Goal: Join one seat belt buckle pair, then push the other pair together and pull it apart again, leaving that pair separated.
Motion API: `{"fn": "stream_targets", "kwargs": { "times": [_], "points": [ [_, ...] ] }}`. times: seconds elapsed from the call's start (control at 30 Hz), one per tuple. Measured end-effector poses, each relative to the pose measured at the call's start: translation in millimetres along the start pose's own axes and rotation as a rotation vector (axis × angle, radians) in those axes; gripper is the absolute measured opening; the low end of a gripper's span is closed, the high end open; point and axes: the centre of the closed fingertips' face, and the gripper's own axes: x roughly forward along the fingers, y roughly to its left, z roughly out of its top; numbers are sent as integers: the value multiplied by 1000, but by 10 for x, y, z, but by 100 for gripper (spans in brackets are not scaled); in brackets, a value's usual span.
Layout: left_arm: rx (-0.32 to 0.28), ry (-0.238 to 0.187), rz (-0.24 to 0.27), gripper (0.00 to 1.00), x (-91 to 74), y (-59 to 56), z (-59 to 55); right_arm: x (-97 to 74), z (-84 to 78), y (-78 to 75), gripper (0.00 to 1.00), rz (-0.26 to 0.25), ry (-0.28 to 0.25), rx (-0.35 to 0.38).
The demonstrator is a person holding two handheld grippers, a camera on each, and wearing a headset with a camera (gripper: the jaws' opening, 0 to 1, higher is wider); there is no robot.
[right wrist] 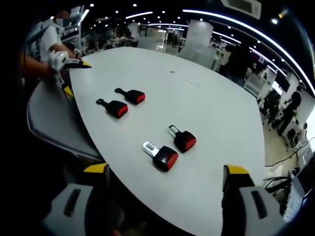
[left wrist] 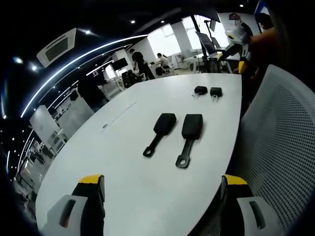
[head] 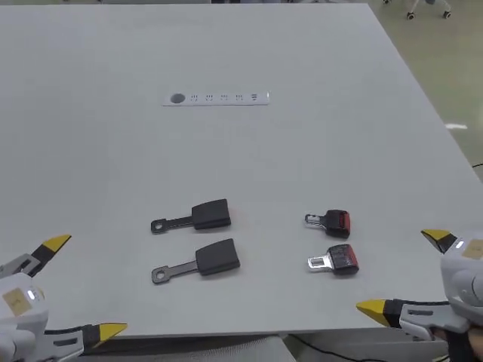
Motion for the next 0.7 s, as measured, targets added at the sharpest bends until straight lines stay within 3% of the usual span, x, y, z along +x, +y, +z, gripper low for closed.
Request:
{"fn": "stream_targets", "kwargs": {
  "times": [0.7],
  "points": [
    [5,2,1,100,-6,-16,28,-11,-43,9,91,9,23,-8]
  ]
}}
